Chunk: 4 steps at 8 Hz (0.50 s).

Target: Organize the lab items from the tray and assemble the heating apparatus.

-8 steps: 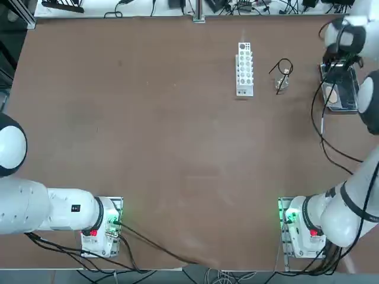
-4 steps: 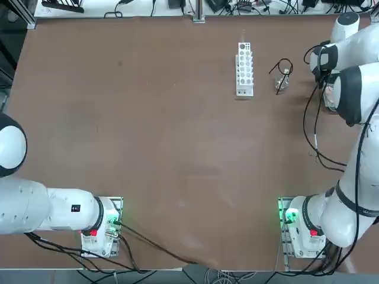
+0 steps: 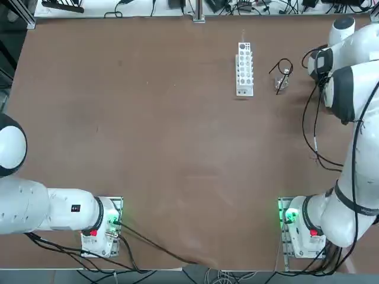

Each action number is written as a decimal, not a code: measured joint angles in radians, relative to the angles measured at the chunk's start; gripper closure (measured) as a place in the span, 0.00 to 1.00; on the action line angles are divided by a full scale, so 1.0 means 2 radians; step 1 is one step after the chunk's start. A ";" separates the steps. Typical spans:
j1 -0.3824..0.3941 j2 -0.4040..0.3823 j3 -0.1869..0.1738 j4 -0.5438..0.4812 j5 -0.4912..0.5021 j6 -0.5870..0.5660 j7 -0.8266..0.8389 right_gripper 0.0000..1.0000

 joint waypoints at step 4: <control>0.001 0.012 0.004 0.001 0.000 0.004 0.000 0.21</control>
